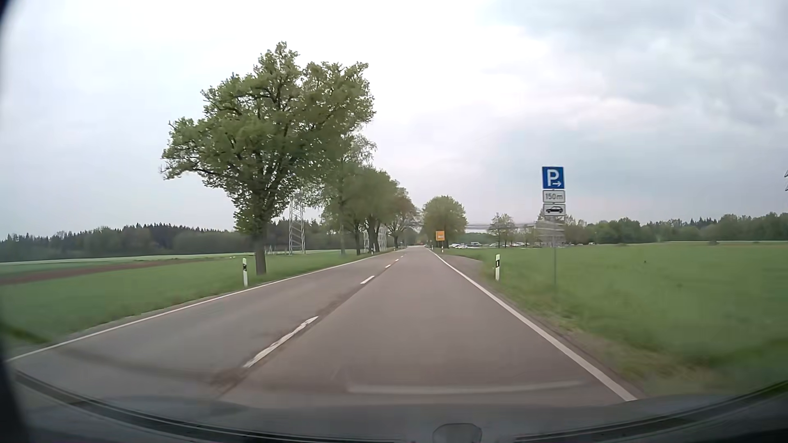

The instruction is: Follow the waypoints while adhering to traffic rules and regulations

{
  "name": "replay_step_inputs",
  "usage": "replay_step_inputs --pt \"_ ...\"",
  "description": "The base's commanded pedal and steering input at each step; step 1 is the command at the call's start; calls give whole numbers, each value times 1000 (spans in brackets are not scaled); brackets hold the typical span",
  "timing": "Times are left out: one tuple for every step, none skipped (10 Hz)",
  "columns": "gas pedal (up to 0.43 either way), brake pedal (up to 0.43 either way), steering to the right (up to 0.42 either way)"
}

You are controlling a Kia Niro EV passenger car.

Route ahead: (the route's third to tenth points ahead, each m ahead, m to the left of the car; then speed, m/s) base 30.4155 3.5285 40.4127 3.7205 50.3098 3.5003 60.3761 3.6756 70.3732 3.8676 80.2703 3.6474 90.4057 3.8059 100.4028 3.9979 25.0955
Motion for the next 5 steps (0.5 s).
replay_step_inputs --pt "79 0 -1" --pt "118 0 -1" --pt "157 0 -1" --pt "157 0 -1" --pt "157 0 -1"
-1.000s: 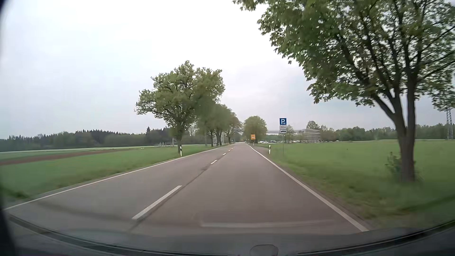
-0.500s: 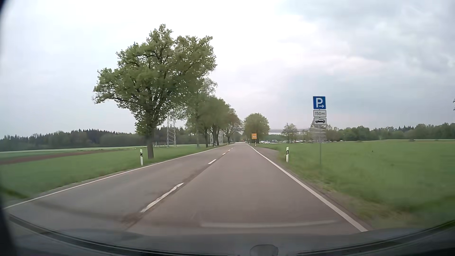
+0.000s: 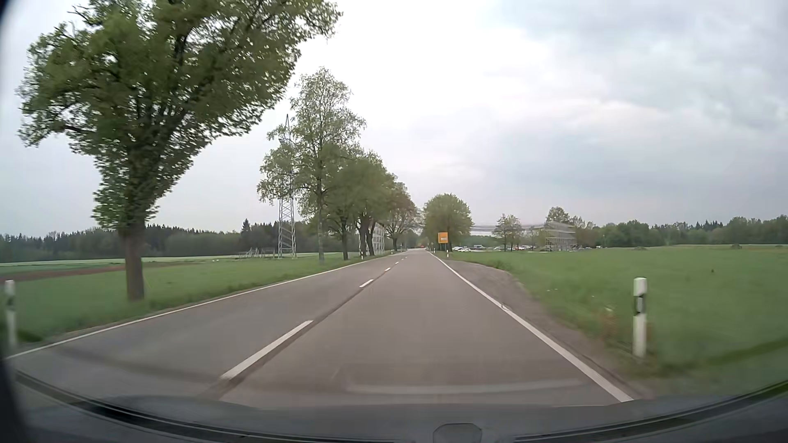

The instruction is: Follow the waypoints while adhering to traffic rules and regulations

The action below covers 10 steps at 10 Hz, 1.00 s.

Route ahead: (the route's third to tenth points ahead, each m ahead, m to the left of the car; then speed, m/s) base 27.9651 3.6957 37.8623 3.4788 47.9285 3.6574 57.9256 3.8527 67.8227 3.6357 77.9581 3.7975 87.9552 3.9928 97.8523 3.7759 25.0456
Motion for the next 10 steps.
replay_step_inputs --pt "150 0 -1" --pt "150 0 -1" --pt "138 0 -1" --pt "130 0 -1" --pt "130 0 -1" --pt "118 0 -1" --pt "118 0 -1" --pt "110 0 -1" --pt "110 0 -1" --pt "110 0 -1"
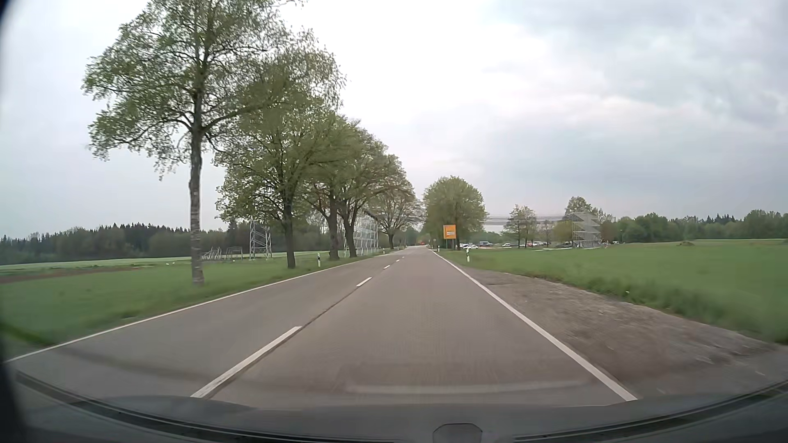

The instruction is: Follow the waypoints while adhering to traffic rules and regulations

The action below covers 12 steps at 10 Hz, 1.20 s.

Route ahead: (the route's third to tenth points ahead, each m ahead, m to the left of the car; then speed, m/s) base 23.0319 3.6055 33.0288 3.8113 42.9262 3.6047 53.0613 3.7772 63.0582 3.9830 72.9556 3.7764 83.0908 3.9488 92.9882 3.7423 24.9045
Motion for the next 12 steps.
replay_step_inputs --pt "110 0 -1" --pt "110 0 -1" --pt "110 0 -1" --pt "110 0 -1" --pt "110 0 -1" --pt "110 0 -1" --pt "98 0 -1" --pt "87 0 -1" --pt "87 0 -1" --pt "87 0 -1" --pt "87 0 -1" --pt "87 0 -1"
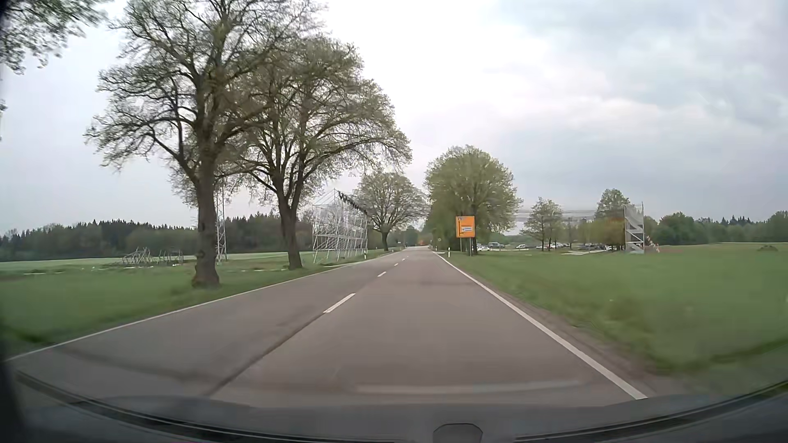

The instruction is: Follow the waypoints while adhering to traffic rules and regulations

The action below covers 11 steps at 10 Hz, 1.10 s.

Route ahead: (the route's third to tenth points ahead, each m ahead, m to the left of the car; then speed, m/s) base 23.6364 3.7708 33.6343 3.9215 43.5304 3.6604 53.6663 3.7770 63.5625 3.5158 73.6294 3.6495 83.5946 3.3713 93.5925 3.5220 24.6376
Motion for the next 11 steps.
replay_step_inputs --pt "118 0 -1" --pt "130 0 -1" --pt "130 0 0" --pt "130 0 0" --pt "130 0 0" --pt "118 0 0" --pt "118 0 0" --pt "118 0 0" --pt "118 0 0" --pt "118 0 0" --pt "130 0 0"
